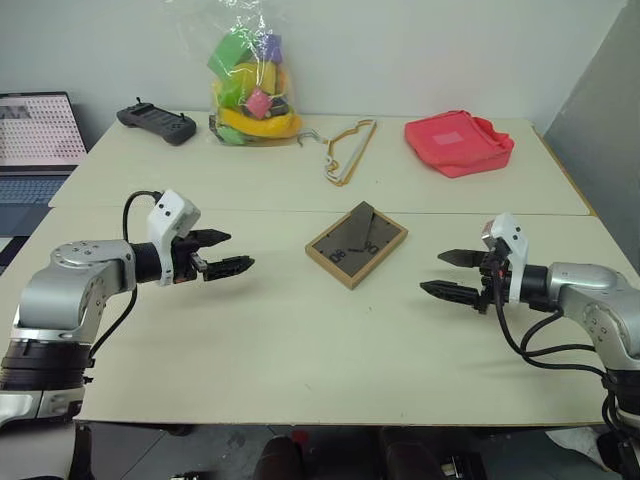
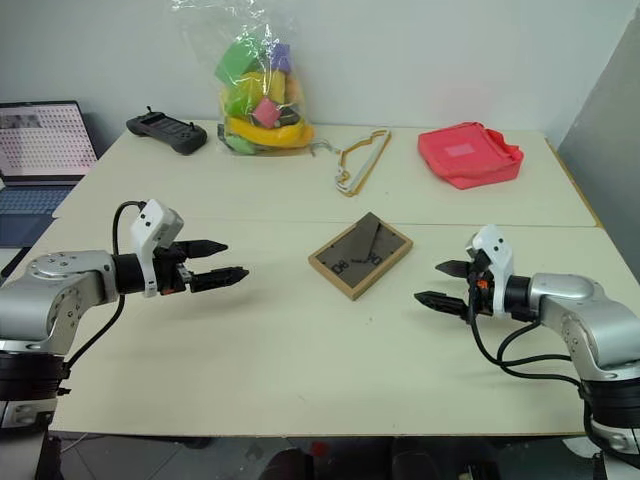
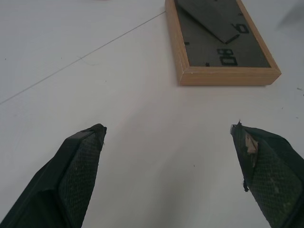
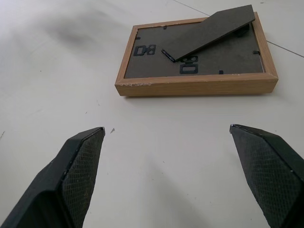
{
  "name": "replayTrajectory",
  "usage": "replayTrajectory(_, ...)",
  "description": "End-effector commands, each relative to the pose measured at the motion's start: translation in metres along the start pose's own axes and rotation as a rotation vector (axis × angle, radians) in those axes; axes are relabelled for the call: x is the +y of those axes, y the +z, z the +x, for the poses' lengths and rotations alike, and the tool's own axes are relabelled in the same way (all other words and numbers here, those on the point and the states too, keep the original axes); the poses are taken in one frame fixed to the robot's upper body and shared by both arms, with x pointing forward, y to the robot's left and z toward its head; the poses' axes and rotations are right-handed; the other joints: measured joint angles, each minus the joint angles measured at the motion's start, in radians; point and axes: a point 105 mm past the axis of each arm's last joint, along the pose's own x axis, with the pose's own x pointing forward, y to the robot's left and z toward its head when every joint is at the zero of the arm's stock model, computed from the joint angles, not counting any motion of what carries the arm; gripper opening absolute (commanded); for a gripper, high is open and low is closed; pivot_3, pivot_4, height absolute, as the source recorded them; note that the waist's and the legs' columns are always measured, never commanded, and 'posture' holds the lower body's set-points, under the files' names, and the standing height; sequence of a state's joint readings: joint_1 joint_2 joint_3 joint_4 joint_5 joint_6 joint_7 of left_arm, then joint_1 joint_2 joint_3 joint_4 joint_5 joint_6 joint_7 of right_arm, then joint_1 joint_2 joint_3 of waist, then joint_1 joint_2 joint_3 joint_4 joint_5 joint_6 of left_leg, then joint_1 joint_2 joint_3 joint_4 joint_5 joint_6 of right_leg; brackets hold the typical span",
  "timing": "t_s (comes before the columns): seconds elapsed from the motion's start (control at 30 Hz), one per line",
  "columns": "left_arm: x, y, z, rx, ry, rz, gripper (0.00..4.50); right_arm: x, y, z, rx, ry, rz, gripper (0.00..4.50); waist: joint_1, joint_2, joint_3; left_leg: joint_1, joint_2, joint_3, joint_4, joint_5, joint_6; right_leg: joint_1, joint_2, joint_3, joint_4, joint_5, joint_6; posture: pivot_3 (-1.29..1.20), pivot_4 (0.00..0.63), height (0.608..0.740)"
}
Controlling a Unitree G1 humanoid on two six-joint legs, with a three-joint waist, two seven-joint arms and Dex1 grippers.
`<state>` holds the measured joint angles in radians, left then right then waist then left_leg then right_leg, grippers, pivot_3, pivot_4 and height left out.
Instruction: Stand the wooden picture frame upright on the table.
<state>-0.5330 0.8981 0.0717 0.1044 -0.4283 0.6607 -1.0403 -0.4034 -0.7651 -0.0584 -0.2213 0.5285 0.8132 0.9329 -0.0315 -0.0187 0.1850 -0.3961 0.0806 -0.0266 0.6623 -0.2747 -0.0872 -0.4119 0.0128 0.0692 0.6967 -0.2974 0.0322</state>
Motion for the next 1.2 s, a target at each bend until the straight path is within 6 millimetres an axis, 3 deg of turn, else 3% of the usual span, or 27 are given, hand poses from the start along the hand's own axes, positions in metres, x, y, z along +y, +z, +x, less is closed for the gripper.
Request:
replayTrajectory(0.03,0.005,0.010,-0.003,-0.016,0.017,0.059,4.50,0.001,0.011,-0.003,-0.030,-0.015,-0.037,4.47,0.000,0.000,0.000,0.000,0.000,0.000,0.000,0.000,0.000,0.000,0.000,0.000,0.000,0.000,0.000,0.00,0.150,0.740)
replayTrajectory(0.17,0.012,0.013,0.008,-0.033,0.052,0.071,4.50,-0.014,0.009,0.001,-0.050,-0.165,-0.028,4.47,0.000,0.000,0.000,0.000,0.000,0.000,0.000,0.000,0.000,0.000,0.000,0.000,0.000,0.000,0.000,0.00,0.150,0.740)
replayTrajectory(0.27,0.025,0.014,0.032,-0.065,0.147,0.095,4.50,-0.031,0.004,0.011,-0.062,-0.310,-0.011,4.47,0.001,0.000,0.000,0.000,0.000,0.000,0.001,0.000,0.000,0.000,0.000,0.000,0.001,0.000,0.000,0.00,0.150,0.740)
replayTrajectory(0.4,0.035,0.016,0.082,-0.151,0.270,0.051,3.70,-0.042,-0.001,0.038,-0.078,-0.408,-0.008,3.63,0.009,-0.001,-0.001,0.000,-0.001,-0.001,0.003,0.000,0.000,0.001,-0.001,-0.001,0.001,0.000,0.000,0.00,0.150,0.740)
replayTrajectory(0.67,0.019,0.010,0.145,-0.172,0.298,0.030,1.94,-0.064,-0.006,0.077,-0.069,-0.535,-0.015,1.66,-0.002,-0.001,-0.001,-0.004,-0.001,0.001,0.002,0.001,-0.001,-0.005,-0.001,0.001,0.002,0.001,0.000,0.00,0.150,0.740)
replayTrajectory(0.77,0.017,0.011,0.153,-0.171,0.295,0.025,1.21,-0.066,-0.004,0.085,-0.074,-0.540,-0.015,0.77,-0.003,-0.001,-0.001,-0.004,-0.001,0.001,0.002,0.001,-0.001,-0.005,-0.001,0.001,0.002,0.001,0.000,0.00,0.150,0.740)
replayTrajectory(0.9,0.004,0.002,0.163,-0.120,0.215,0.024,0.35,-0.066,-0.001,0.099,-0.075,-0.526,-0.007,0.00,-0.004,-0.001,-0.001,-0.004,-0.001,0.001,0.001,0.001,-0.001,-0.005,-0.001,0.001,0.002,0.001,0.000,0.00,0.150,0.740)
replayTrajectory(0.97,0.000,-0.001,0.165,-0.115,0.187,0.025,0.05,-0.064,0.002,0.107,-0.084,-0.502,-0.005,0.00,-0.004,-0.001,-0.001,-0.004,-0.001,0.001,0.001,0.002,-0.003,-0.004,-0.001,0.001,0.002,0.001,0.000,0.00,0.150,0.740)
replayTrajectory(1.2,-0.030,-0.008,0.162,-0.117,0.008,0.047,0.05,-0.052,0.015,0.132,-0.120,-0.422,0.005,0.00,-0.014,0.000,-0.001,-0.003,0.000,0.001,0.001,0.003,-0.004,-0.004,-0.001,0.000,0.003,0.001,0.000,0.00,0.150,0.740)
